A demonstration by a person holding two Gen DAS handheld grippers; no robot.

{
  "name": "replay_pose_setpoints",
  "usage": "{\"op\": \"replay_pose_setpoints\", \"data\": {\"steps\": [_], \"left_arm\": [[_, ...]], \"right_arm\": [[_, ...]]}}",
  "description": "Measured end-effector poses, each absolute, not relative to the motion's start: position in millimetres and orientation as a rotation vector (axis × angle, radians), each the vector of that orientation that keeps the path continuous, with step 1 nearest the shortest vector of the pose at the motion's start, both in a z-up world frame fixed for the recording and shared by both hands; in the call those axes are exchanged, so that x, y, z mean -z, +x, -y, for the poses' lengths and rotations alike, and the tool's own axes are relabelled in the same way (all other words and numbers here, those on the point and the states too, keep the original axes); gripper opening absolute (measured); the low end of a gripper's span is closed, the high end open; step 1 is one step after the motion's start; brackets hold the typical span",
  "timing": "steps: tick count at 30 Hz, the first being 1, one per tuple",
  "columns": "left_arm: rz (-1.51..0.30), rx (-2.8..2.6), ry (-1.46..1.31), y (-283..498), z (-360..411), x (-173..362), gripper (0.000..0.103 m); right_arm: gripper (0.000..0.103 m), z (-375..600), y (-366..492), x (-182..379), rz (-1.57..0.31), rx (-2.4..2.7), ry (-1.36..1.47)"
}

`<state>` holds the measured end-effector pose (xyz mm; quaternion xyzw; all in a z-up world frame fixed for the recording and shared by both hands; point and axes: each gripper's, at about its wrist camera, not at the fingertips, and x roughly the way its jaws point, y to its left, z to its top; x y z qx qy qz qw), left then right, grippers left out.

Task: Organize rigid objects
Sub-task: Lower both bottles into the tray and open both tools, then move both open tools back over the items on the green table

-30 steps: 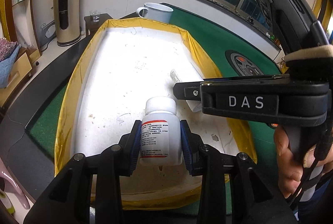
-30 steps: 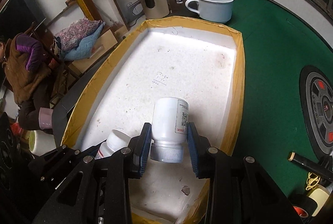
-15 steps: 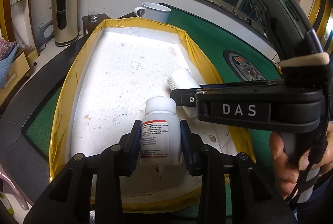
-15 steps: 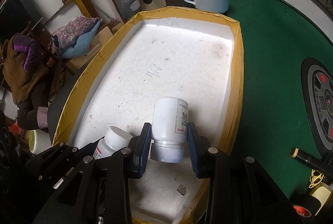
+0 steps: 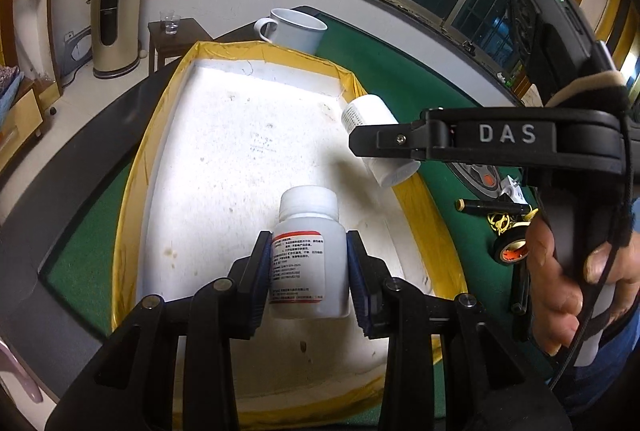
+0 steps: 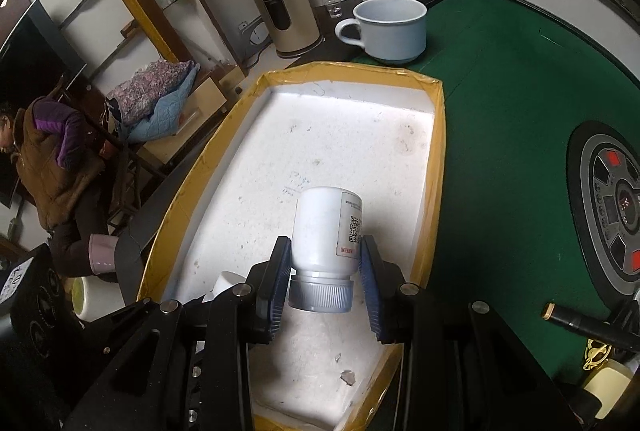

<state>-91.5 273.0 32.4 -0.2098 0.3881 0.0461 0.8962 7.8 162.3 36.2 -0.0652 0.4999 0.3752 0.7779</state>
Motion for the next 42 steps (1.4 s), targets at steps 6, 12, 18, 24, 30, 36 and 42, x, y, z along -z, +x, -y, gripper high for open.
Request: {"op": "replay_pose_setpoints", "data": {"steps": [6,12,18,24,30,36,42], "left_arm": [[-0.850,-0.120,-0.402,-71.4,-273.2,-29.9,0.033],[-0.853,-0.154,-0.425,-72.8,-274.6,-17.1,0.033],[-0.847,-0.169,-0.449,-75.3,-277.0,-13.1,0.033],[-0.843,-0.175,-0.489,-81.7,-278.6,-13.7,0.034],[-0.812,-0.168,-0.513,-91.3,-275.2,-21.5,0.035],[-0.743,-0.134,-0.521,-106.0,-257.3,-39.9,0.035],[-0.730,-0.029,-0.399,-98.7,-198.1,-55.6,0.035]], "right_arm": [[0.031,-174.0,32.8,-23.2,-1.137,-0.799,-0.109],[0.031,-185.4,32.4,-1.6,-1.180,-0.790,-0.144],[0.033,-187.6,24.8,-7.7,-1.155,-0.795,-0.173],[0.051,-181.1,18.1,-15.3,-1.125,-0.803,-0.183],[0.051,-153.7,4.3,-32.5,-1.077,-0.833,-0.138],[0.051,-96.7,-15.9,-50.8,-0.989,-0.843,-0.101],[0.051,-23.5,-29.2,-52.1,-0.941,-0.808,-0.037]]}}
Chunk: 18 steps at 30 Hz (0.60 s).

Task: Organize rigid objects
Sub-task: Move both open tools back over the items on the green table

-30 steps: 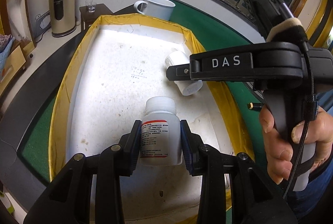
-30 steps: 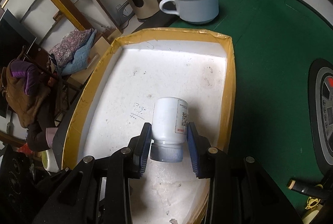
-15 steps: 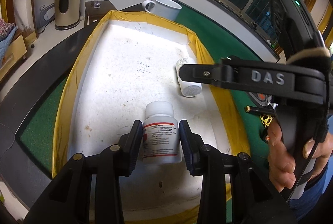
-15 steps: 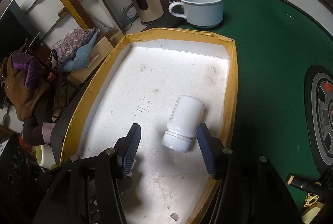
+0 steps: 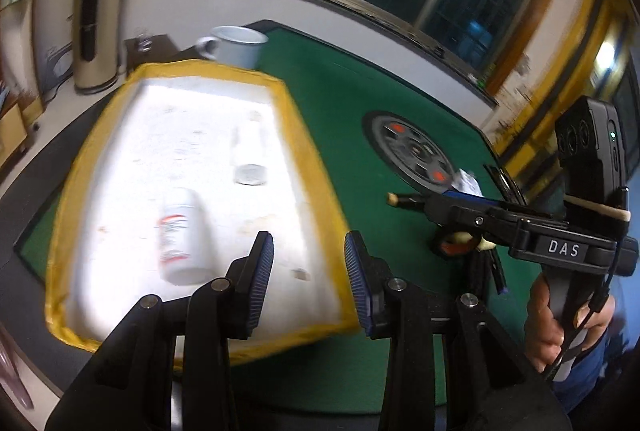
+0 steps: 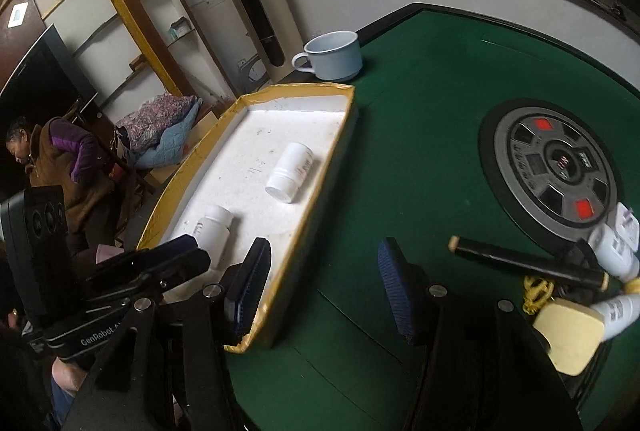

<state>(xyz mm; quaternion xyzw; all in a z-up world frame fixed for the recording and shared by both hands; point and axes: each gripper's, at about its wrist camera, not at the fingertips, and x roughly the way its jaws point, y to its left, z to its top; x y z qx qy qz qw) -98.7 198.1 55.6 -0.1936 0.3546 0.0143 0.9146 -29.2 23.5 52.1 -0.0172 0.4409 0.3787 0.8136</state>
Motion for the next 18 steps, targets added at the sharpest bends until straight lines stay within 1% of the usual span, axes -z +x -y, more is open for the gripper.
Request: {"op": "replay_pose_setpoints", "data": {"steps": [5,9,13,17,18], "left_arm": [[-0.779,0.082,-0.282,-78.9,-141.8,-56.4,0.035],[-0.820,0.132,-0.223,-61.4,-111.9,-52.1,0.035],[-0.862,0.174,-0.215,-43.1,-86.9,-49.5,0.035],[-0.890,0.237,-0.270,-24.9,-59.4,-50.9,0.035],[-0.894,0.230,-0.269,-20.6,-54.4,-49.9,0.040]], "right_arm": [[0.051,51.9,-28.8,-48.0,-0.904,-0.712,0.049],[0.051,121.7,-16.8,-47.6,-0.871,-0.608,0.138],[0.051,179.5,6.7,-34.3,-0.884,-0.511,0.271],[0.051,198.6,17.3,-25.8,-0.920,-0.510,0.374],[0.051,199.6,15.5,-25.8,-0.917,-0.526,0.383]]}}
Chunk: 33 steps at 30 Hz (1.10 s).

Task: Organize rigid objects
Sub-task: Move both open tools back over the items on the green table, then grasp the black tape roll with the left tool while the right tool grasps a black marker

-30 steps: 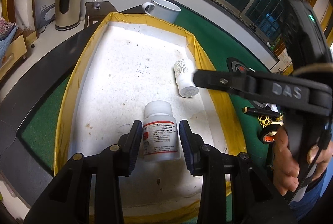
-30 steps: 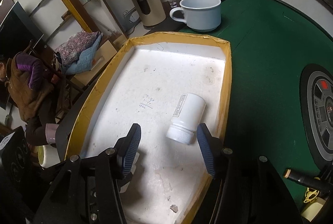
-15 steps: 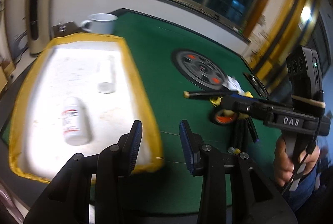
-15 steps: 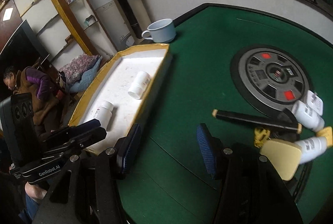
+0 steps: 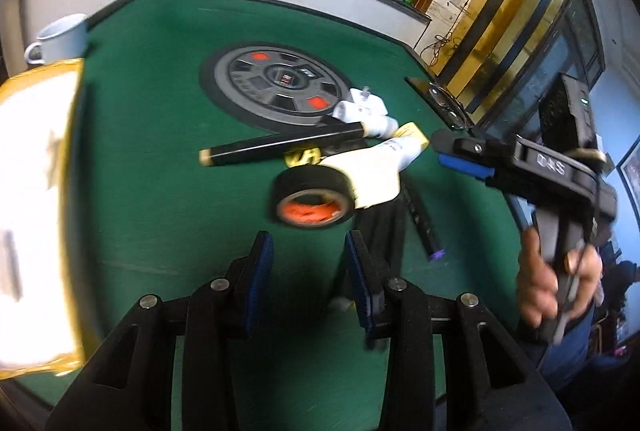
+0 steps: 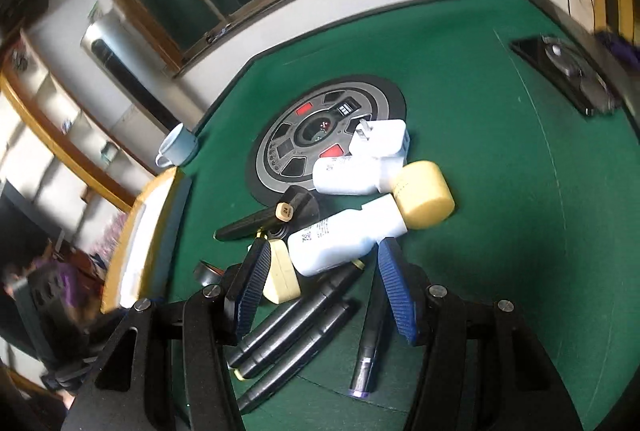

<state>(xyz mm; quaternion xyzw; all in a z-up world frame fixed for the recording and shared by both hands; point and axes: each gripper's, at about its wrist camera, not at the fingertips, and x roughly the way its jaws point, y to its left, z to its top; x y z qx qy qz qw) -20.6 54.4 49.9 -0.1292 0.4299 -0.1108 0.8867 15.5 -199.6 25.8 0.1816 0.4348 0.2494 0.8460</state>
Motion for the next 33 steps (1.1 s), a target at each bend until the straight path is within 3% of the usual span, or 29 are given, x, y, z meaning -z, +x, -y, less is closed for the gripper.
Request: {"op": "replay_pose_setpoints", "data": {"steps": [1,9,12,21,26,33], "left_arm": [[-0.896,0.222,-0.257,-17.2,-50.5,-48.5,0.049],[-0.900,0.149,-0.189,11.9,-33.2,-49.6,0.051],[-0.918,0.140,-0.165,30.6,-30.8,-45.2,0.064],[-0.939,0.165,-0.214,49.0,-37.3,-23.7,0.064],[-0.980,0.119,-0.156,40.5,-44.3,-15.4,0.060],[-1.025,0.036,-0.073,21.2,-51.2,-14.9,0.061]], "right_arm": [[0.051,197.7,15.2,-27.5,-0.916,-0.542,0.391],[0.051,199.2,5.1,-22.1,-0.939,-0.571,0.416],[0.051,202.0,3.3,-18.2,-0.955,-0.526,0.410],[0.049,203.7,9.1,-6.0,-1.009,-0.388,0.312],[0.049,195.6,9.4,1.7,-1.043,-0.375,0.253],[0.049,184.6,9.7,8.9,-1.067,-0.351,0.147]]}}
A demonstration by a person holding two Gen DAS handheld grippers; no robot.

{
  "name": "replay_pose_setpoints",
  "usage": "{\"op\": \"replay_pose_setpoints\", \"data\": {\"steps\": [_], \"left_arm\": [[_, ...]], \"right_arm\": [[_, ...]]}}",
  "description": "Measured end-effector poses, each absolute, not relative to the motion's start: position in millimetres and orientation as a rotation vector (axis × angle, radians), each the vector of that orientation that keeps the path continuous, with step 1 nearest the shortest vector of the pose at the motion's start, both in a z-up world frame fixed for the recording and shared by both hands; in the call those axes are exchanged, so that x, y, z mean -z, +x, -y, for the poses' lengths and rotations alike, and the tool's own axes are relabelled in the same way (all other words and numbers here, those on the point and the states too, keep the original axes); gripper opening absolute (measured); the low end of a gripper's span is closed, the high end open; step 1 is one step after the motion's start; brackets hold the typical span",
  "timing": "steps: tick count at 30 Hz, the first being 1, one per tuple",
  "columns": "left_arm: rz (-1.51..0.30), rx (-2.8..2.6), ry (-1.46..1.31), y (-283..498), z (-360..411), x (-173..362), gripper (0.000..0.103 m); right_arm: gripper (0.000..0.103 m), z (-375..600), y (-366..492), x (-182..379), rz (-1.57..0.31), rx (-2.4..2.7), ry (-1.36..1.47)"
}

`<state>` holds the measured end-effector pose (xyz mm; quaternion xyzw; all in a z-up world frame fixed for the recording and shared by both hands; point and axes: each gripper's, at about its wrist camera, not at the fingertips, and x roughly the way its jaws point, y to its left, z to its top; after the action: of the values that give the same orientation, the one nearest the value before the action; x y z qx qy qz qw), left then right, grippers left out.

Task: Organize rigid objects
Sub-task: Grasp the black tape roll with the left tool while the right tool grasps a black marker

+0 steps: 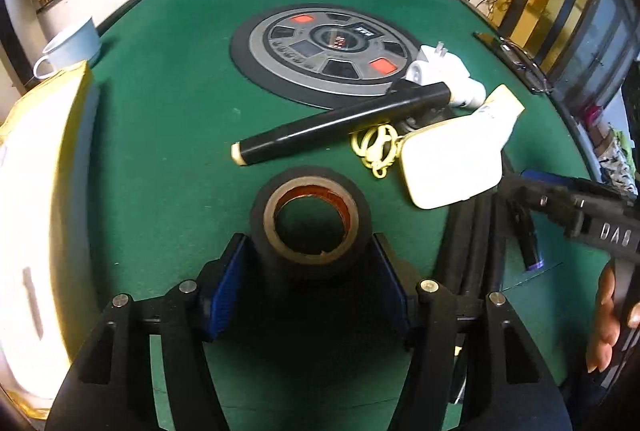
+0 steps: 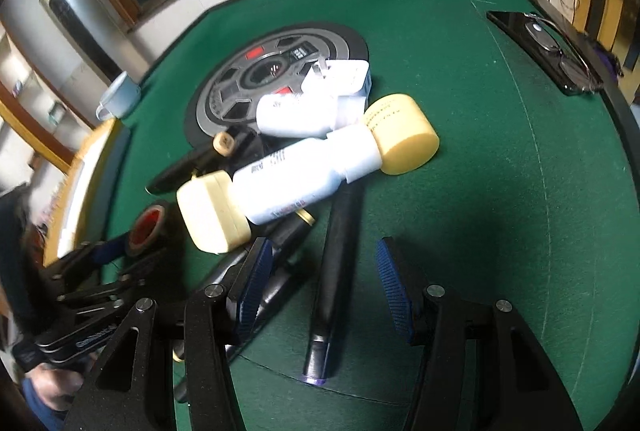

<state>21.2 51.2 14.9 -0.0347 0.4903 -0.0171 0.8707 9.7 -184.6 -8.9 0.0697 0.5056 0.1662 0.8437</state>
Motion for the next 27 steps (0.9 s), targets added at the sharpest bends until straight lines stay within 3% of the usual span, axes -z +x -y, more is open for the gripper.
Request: {"op": "replay_pose_setpoints", "data": {"steps": [4,5,7,10,19,27], "left_arm": [[-1.033,0.013,-0.069,30.4,-50.5,-13.2,0.067],[-1.029,0.008,-0.039,35.2,-47.5,-11.5,0.070],[-0.998,0.005,-0.009,36.4,-44.6,-9.2,0.071],[-0.969,0.011,-0.011,28.8,-46.8,-10.2,0.061],[-0.965,0.066,-0.098,-4.3,-54.1,-14.9,0.061],[-0.964,0.061,-0.105,-13.1,-57.2,-15.8,0.061]], "right_arm": [[0.044,176.1,4.3,12.2,-1.047,-0.342,0.086],[0.025,175.6,3.9,12.6,-1.045,-0.332,0.077],[0.014,177.6,4.3,14.3,-1.040,-0.285,0.051],[0.014,187.2,8.0,15.0,-1.059,-0.317,0.139],[0.013,213.7,5.2,-1.6,-0.994,-0.349,0.307],[0.013,193.2,-0.1,1.5,-1.025,-0.351,0.137]]}}
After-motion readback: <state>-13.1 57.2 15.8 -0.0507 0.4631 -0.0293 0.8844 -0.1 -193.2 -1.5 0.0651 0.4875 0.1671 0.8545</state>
